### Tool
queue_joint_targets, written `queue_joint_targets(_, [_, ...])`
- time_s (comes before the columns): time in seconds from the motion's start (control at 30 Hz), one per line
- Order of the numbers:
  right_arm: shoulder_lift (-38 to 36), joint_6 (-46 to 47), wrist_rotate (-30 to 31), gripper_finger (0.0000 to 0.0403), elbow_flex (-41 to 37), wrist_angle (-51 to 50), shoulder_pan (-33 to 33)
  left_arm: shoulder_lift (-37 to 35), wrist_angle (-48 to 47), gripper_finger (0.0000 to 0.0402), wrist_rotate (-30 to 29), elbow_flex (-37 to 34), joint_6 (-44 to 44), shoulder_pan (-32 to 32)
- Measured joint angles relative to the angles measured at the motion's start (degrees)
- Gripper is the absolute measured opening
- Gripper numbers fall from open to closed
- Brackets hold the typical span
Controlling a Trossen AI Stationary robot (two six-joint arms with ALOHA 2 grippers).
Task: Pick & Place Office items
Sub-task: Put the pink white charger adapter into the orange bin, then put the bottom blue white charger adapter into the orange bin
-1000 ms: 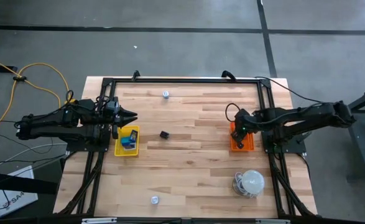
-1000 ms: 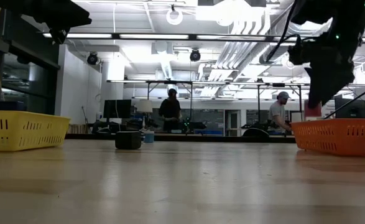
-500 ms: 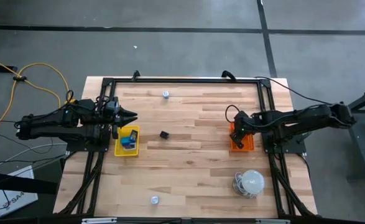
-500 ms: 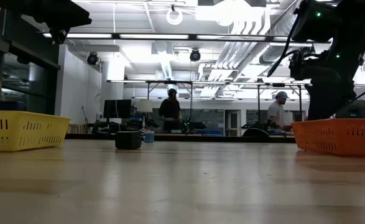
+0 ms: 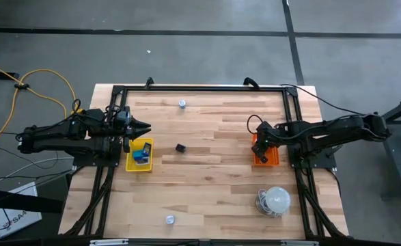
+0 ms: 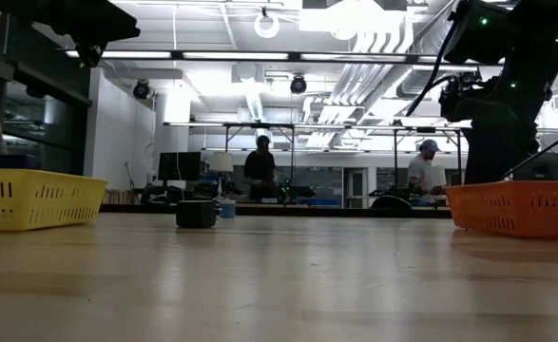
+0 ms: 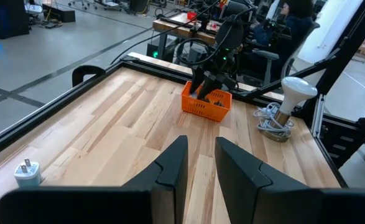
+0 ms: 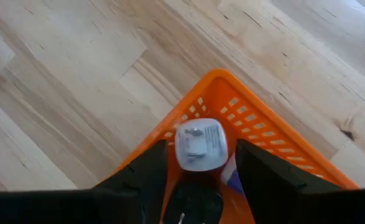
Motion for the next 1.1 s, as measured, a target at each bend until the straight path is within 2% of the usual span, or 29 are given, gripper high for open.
queue_joint_targets(0.8, [-2.3, 0.5, 1.0, 0.0178, 0.0, -0.9, 0.0, 0.0, 0.0, 0.0078, 0.0, 0.0, 0.0, 0.0])
queue_joint_targets(1.1, [-5.9, -1.7, 5.6, 0.0178, 0.0, 1.0, 0.0, 0.0, 0.0, 0.0078, 0.0, 0.0, 0.0, 0.0])
